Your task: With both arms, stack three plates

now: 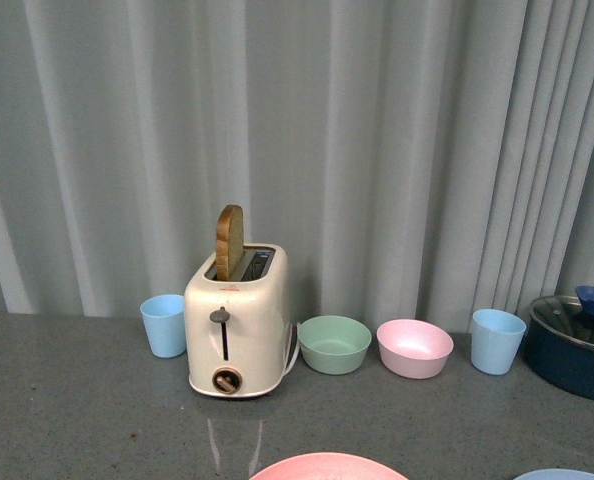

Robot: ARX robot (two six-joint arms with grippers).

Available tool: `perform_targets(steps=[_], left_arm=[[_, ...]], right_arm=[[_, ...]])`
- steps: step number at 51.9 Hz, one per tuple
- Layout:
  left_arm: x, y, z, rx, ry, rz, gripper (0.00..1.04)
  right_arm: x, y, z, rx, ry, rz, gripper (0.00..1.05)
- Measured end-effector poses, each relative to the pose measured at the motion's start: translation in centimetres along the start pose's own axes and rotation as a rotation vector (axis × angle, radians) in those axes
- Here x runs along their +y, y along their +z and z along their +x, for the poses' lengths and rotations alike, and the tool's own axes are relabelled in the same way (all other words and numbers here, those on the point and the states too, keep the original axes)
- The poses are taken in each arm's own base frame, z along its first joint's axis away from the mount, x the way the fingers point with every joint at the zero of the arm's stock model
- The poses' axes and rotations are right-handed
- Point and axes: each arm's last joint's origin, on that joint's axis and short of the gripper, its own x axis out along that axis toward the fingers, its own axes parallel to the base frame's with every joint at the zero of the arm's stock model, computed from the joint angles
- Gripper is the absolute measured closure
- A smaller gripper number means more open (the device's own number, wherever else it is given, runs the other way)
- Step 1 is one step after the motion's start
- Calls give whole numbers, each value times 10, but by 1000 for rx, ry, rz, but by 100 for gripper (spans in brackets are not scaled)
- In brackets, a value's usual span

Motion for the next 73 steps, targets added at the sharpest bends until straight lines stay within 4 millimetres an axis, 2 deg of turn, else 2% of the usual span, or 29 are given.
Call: perform_targets(steps=[9,19,31,33,35,40,44,49,54,57,64,69,73], left_arm=[[0,0,0,4,0,-1,100],[0,0,0,4,0,-1,63],[0,0,0,4,0,-1,24],[0,0,0,4,0,0,14],[0,0,0,4,0,0,6],[0,0,0,4,2,-1,8],[0,0,0,4,0,0,7],[0,0,0,3,0,0,7],[0,0,0,3,1,0,7],[0,0,0,3,1,0,7],[0,0,0,3,0,0,7],[0,0,0,3,0,0,7],[0,0,0,3,0,0,7]], right_arm=[[0,0,0,0,0,0,7],[0,0,0,0,0,0,7],[0,0,0,0,0,0,7],[0,0,0,0,-1,0,7],[-1,0,1,53,-102,19,7],[-11,10,12,92,-294,26,7],[-23,24,26,65,-327,28,7],[-52,49,58,32,-341,29,7],[-83,56,92,92,-366,26,7],[-100,50,111,169,-387,45,7],[-139,21,148,407,-411,102,7],[-160,-2,166,568,-382,127,7],[-169,-17,173,652,-359,109,7]])
